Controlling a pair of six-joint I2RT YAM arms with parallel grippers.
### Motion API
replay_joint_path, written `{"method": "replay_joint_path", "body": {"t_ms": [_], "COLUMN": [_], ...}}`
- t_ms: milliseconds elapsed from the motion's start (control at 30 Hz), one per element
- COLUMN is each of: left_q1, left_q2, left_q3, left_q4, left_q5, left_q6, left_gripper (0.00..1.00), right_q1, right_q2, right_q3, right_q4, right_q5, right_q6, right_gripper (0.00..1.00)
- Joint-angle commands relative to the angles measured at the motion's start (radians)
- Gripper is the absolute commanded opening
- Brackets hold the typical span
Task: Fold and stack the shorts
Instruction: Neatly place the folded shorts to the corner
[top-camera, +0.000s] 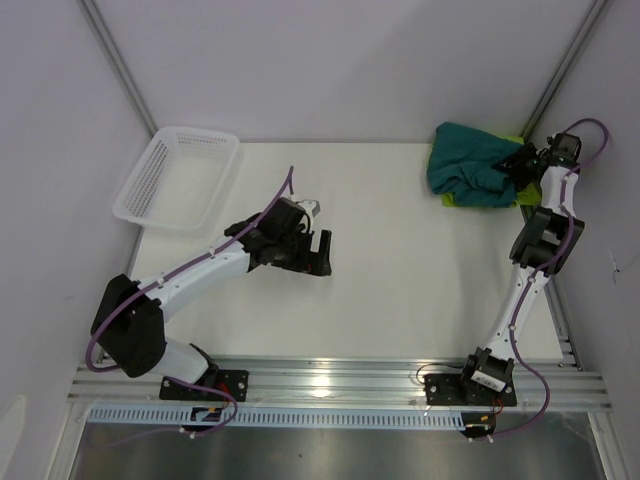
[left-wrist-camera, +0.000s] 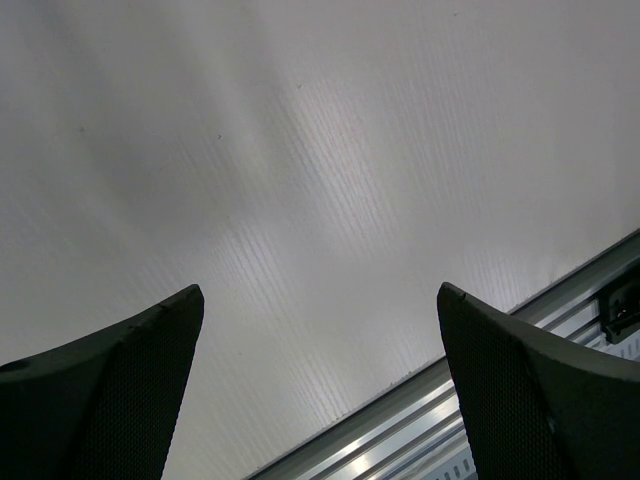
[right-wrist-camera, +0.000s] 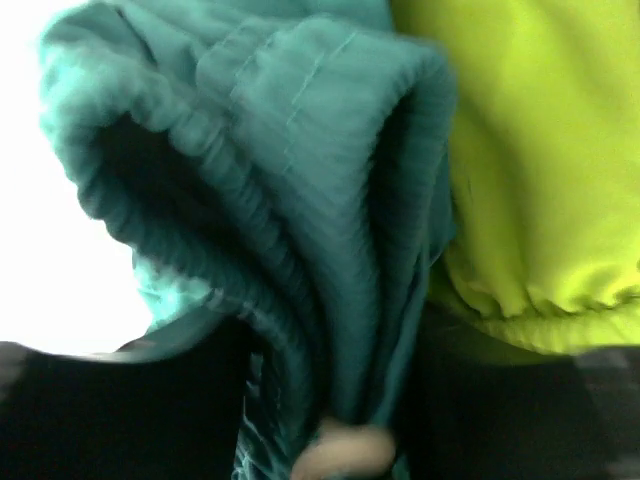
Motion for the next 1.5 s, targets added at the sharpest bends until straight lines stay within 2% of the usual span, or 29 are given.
{"method": "replay_joint_path", "body": {"t_ms": [0, 33, 100, 167, 267, 367, 467, 700, 733, 900, 1067, 1233, 1467], "left_q1": [-0.008, -0.008, -0.008, -0.008, -0.008, -0.008, -0.008, -0.008, -0.008, -0.002, 0.018, 0.028, 0.038], "left_q2": [-0.009, -0.007, -0.004, -0.006, -0.009, -0.01, -0.018, -0.05, -0.064, -0.131, -0.179, -0.185, -0.188], "left_q3": [0.036, 0.035, 0.039, 0.041, 0.041, 0.044, 0.044, 0.021, 0.015, -0.022, -0.057, -0.074, -0.087], "left_q4": [0.003, 0.001, 0.003, 0.001, 0.001, 0.001, 0.003, 0.001, -0.005, -0.014, -0.016, -0.007, 0.01], "left_q5": [0.012, 0.012, 0.012, 0.012, 0.009, 0.012, 0.012, 0.007, -0.005, -0.025, -0.016, -0.003, 0.02], "left_q6": [0.022, 0.022, 0.023, 0.023, 0.023, 0.023, 0.025, 0.034, 0.036, 0.034, 0.037, 0.049, 0.066], "left_gripper": [0.99, 0.99, 0.99, 0.99, 0.99, 0.99, 0.99, 0.99, 0.99, 0.99, 0.99, 0.99, 0.99], "right_q1": [-0.024, -0.024, -0.027, -0.031, -0.036, -0.044, -0.044, -0.059, -0.067, -0.083, -0.091, -0.117, -0.105], "right_q2": [-0.077, -0.088, -0.108, -0.146, -0.18, -0.195, -0.262, -0.486, -0.506, -0.623, -0.769, -0.926, -1.06], "right_q3": [-0.001, -0.006, -0.036, -0.075, -0.052, -0.014, -0.062, -0.391, -0.461, -0.599, -0.835, -1.044, -1.297], "right_q4": [-0.026, -0.005, 0.022, 0.075, 0.095, 0.046, 0.031, 0.153, 0.17, 0.217, 0.319, 0.443, 0.599], "right_q5": [0.06, 0.029, 0.005, -0.043, -0.054, -0.051, 0.006, 0.197, 0.208, 0.259, 0.316, 0.305, 0.297], "right_q6": [-0.01, -0.006, 0.008, 0.017, 0.017, 0.022, -0.015, 0.001, 0.005, 0.036, 0.07, 0.149, 0.257], "right_gripper": [0.58, 0.66, 0.73, 0.99, 0.99, 1.0, 1.0, 0.99, 1.0, 1.0, 1.0, 0.99, 0.99]}}
